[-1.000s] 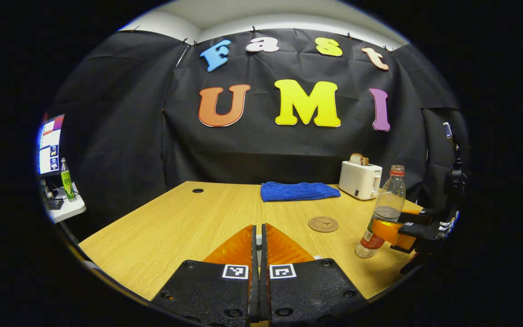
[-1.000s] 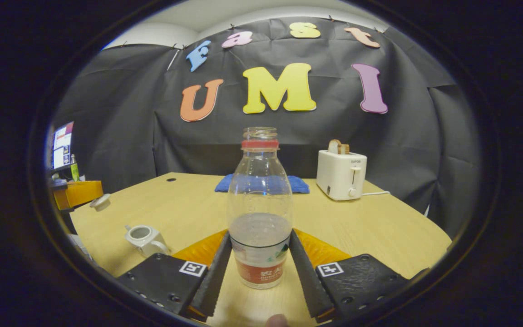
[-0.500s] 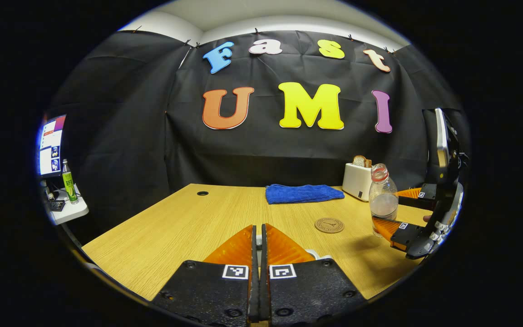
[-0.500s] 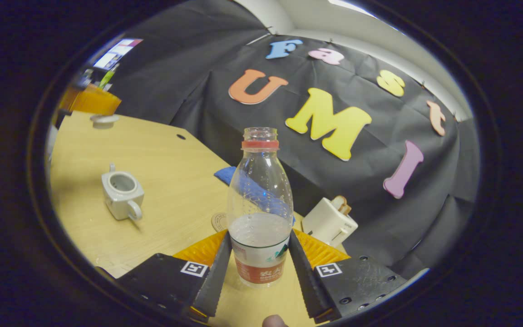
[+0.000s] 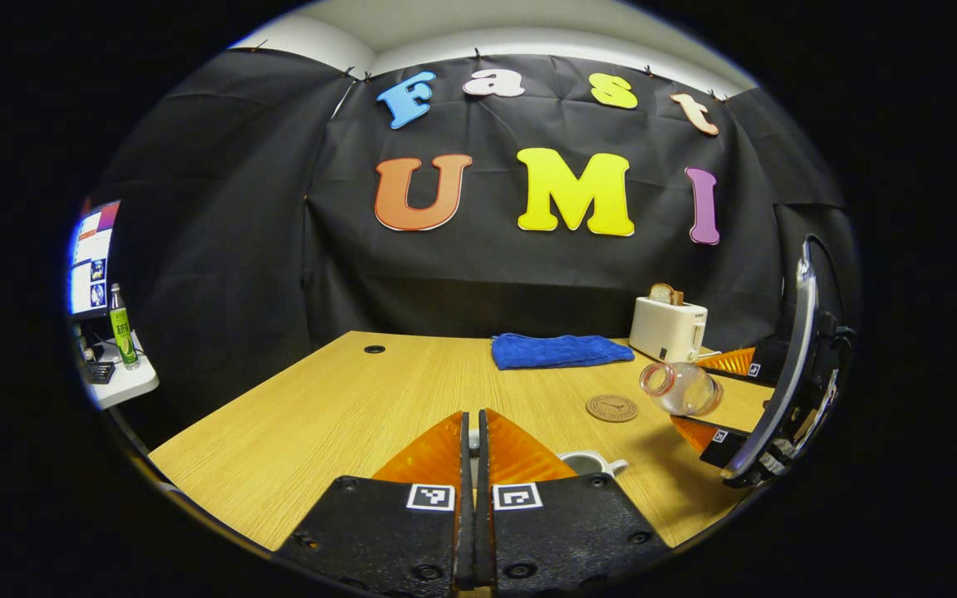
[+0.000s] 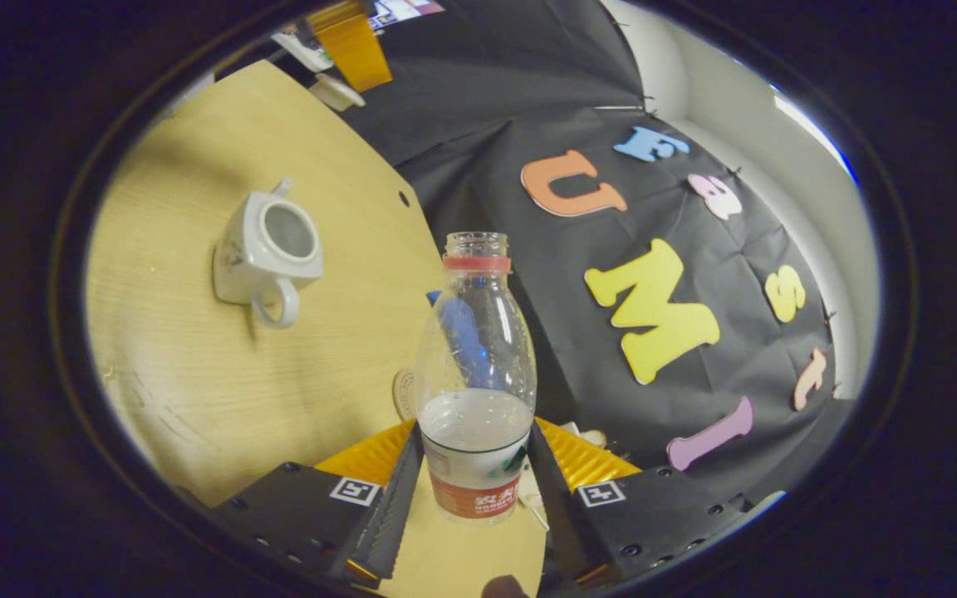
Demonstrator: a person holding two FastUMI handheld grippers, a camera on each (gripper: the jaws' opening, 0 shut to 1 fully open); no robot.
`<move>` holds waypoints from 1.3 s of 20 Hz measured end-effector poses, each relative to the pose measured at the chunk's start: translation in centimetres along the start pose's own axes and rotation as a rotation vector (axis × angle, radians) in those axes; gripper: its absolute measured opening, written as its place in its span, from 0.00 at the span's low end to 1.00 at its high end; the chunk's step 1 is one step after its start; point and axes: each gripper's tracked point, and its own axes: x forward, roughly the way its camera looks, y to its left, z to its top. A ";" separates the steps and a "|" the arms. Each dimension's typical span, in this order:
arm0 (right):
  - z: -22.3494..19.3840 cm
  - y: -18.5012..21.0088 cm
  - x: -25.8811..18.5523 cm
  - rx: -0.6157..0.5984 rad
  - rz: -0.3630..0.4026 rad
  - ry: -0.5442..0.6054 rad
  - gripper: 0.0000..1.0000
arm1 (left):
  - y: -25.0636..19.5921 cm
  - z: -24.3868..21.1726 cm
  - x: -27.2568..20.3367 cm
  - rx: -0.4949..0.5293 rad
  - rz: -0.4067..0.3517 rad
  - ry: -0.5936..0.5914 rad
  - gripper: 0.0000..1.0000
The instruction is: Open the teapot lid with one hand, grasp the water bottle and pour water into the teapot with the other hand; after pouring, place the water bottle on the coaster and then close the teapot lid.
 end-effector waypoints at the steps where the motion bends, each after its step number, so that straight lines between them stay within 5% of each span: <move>1: 0.1 -0.1 0.1 -0.038 -0.004 -0.002 0.71 | 0.1 0.0 -0.1 0.000 0.004 0.000 0.03; 9: 2.1 -0.9 0.9 -0.361 -0.076 -0.084 0.72 | 1.1 0.3 -0.3 0.013 0.020 -0.008 0.03; 26: 4.5 -2.6 1.3 -0.611 -0.141 -0.155 0.72 | 1.7 0.7 -0.8 0.024 0.021 -0.006 0.03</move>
